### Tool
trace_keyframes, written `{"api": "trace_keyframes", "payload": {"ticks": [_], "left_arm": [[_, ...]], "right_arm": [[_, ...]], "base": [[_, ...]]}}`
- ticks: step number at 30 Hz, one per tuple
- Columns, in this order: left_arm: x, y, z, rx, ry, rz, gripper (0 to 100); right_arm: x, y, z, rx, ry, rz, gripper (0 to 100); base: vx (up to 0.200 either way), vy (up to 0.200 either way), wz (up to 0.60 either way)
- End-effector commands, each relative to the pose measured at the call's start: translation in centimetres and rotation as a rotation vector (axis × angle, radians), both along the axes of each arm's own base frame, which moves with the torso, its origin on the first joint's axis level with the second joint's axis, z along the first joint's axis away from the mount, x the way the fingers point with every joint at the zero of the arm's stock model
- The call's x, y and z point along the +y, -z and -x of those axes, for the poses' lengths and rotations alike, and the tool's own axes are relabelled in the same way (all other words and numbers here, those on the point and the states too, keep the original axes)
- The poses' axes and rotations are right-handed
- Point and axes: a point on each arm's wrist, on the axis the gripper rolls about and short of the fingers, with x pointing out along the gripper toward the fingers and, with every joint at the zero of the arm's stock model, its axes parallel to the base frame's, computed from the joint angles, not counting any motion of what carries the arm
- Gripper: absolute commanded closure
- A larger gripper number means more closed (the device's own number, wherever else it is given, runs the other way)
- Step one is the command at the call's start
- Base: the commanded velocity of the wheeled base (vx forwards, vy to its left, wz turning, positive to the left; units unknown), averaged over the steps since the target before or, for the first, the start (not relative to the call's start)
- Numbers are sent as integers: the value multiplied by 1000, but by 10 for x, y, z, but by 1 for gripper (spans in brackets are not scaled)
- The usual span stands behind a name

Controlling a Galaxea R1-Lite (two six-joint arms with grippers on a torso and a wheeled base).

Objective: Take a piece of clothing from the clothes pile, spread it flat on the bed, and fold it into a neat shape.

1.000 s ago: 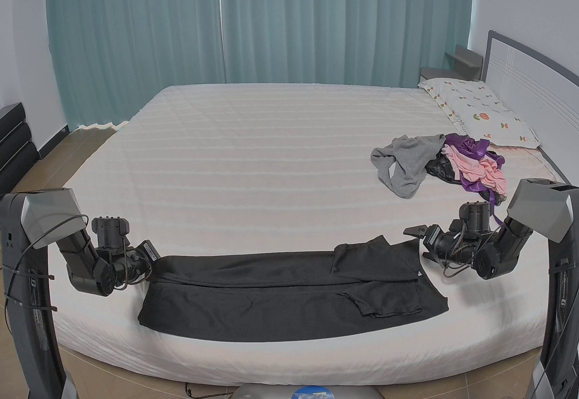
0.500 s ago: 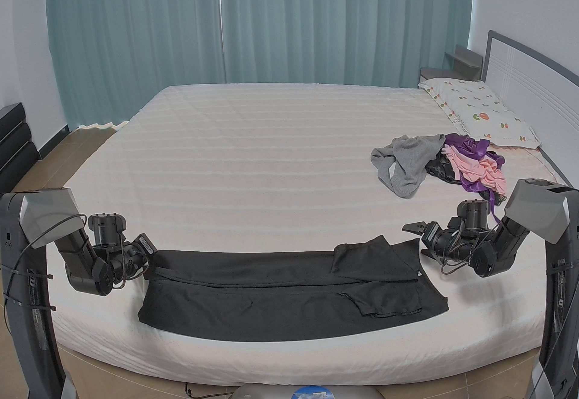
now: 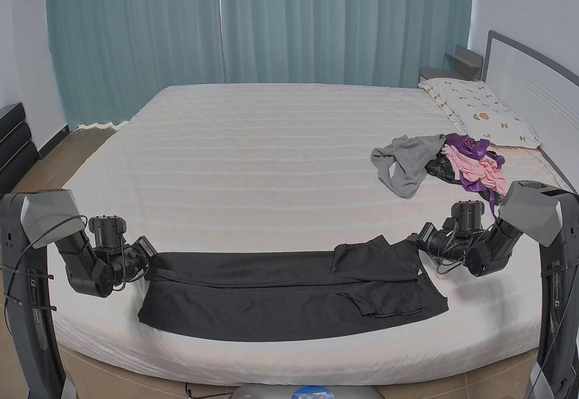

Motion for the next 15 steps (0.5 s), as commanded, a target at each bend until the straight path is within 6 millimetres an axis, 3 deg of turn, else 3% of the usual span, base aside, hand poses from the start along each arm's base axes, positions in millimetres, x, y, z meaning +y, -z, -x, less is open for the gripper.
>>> {"api": "trace_keyframes", "payload": {"ticks": [1, 12, 13, 15], "left_arm": [[0, 2, 2, 8, 1, 1, 100], [0, 2, 2, 11, 1, 1, 100], [0, 2, 2, 9, 0, 2, 0], [0, 2, 2, 12, 0, 3, 0]], "right_arm": [[-4, -1, -6, -18, 11, -4, 100], [-5, 1, -8, -23, 17, -8, 100], [-5, 1, -7, -20, 17, -8, 0], [-5, 1, -6, -18, 17, -8, 0]], "base": [[0, 0, 0], [0, 0, 0], [0, 0, 0], [0, 0, 0]]}}
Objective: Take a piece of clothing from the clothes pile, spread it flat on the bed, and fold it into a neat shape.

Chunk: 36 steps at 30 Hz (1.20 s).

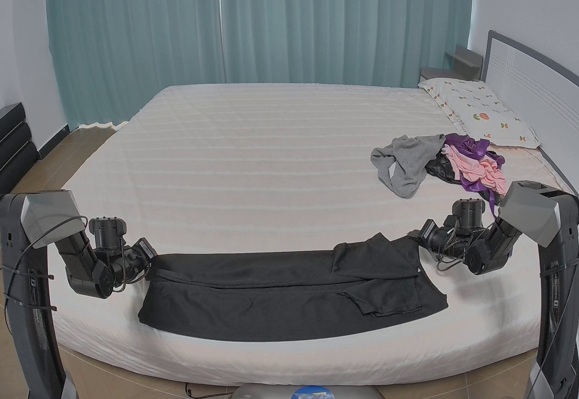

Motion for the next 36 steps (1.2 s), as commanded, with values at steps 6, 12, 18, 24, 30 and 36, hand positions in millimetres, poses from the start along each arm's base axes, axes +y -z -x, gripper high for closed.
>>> {"api": "trace_keyframes", "payload": {"ticks": [6, 12, 18, 24, 30, 36], "left_arm": [[0, 0, 1, 6, 1, 2, 0], [-1, -9, 12, 8, 7, 12, 0], [-3, -16, 22, 12, 24, 20, 0], [-6, -17, 22, 7, 80, 42, 0], [-8, -17, 19, -12, 215, 28, 0], [-9, -21, 9, -37, 281, -22, 0]], "right_arm": [[-3, -9, 7, -2, 4, -6, 0], [-7, -21, 24, 23, 40, -71, 0], [-7, -16, 31, -5, 49, -87, 0], [-3, -9, 33, 5, 35, -74, 0], [-3, -7, 35, 0, 26, -62, 0], [-1, -7, 35, 0, 23, -61, 0]], "base": [[0, 0, 0], [0, 0, 0], [-100, 0, 0], [-100, 100, 0], [0, 0, 0], [0, 0, 0]]}}
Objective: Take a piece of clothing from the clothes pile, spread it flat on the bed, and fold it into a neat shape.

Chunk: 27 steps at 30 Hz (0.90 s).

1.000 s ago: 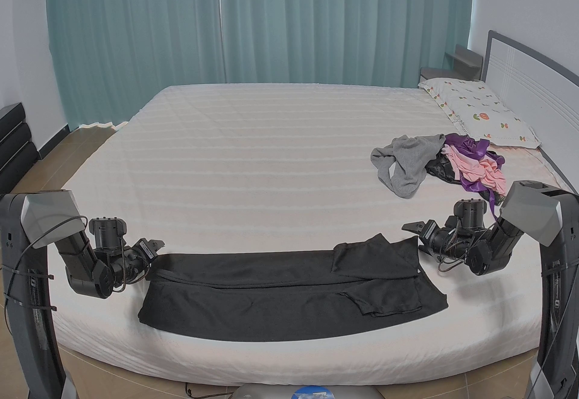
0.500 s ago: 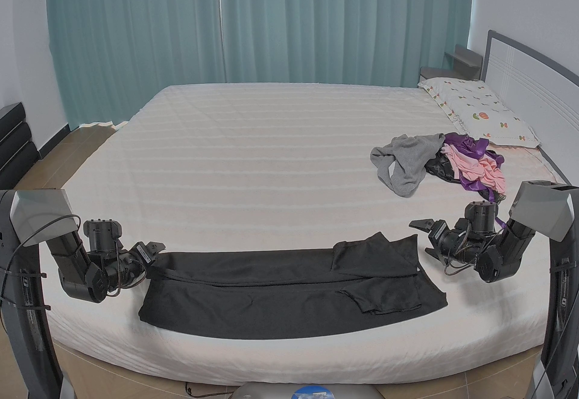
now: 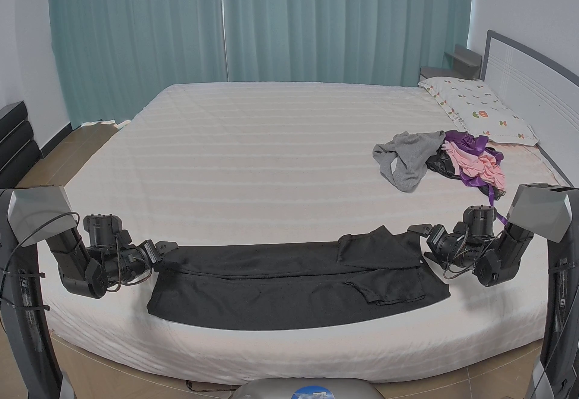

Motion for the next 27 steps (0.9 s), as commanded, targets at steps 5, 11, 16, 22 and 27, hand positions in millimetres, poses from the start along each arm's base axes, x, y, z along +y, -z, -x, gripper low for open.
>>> {"api": "trace_keyframes", "payload": {"ticks": [5, 11, 16, 22, 27], "left_arm": [[-15, -2, -10, 11, 57, -8, 0], [-19, 11, -11, 25, 109, -65, 0], [-18, 18, -6, 43, 124, -98, 0], [-23, 24, 5, 70, 165, -141, 0], [-23, 23, 10, 78, 156, -171, 0]], "right_arm": [[2, 1, 0, 3, -7, 1, 0], [2, 1, 0, 3, -6, 0, 0], [2, 1, 0, 2, -7, 1, 0], [2, 1, 0, 2, -7, 1, 0], [2, 1, 0, 2, -7, 1, 0]], "base": [[0, 0, 0], [0, 0, 0], [0, 0, 0], [0, 0, 0], [0, 0, 0]]}}
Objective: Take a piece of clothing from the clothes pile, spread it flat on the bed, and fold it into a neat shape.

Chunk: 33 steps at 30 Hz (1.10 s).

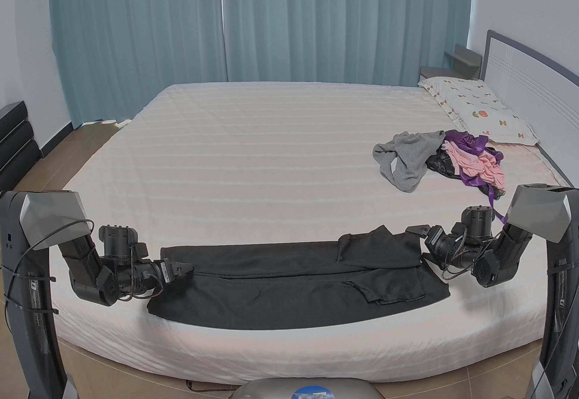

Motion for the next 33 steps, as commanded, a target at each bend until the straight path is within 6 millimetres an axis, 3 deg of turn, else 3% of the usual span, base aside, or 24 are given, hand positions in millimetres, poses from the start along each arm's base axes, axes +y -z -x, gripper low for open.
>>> {"api": "trace_keyframes", "payload": {"ticks": [1, 6, 7, 33], "left_arm": [[0, 0, 4, 11, -7, -8, 0], [-1, -1, 1, 4, -2, -8, 0], [-2, -1, 0, 2, -1, -8, 100], [-1, -21, 0, -35, -42, 31, 100]], "right_arm": [[0, 0, 0, 1, -1, 0, 0], [0, 0, 0, 1, -1, 0, 0], [1, 0, 0, 1, -2, 0, 0], [0, 0, 0, -2, -1, -3, 0]], "base": [[0, 0, 0], [0, 0, 0], [0, 0, 0], [0, 0, 0]]}}
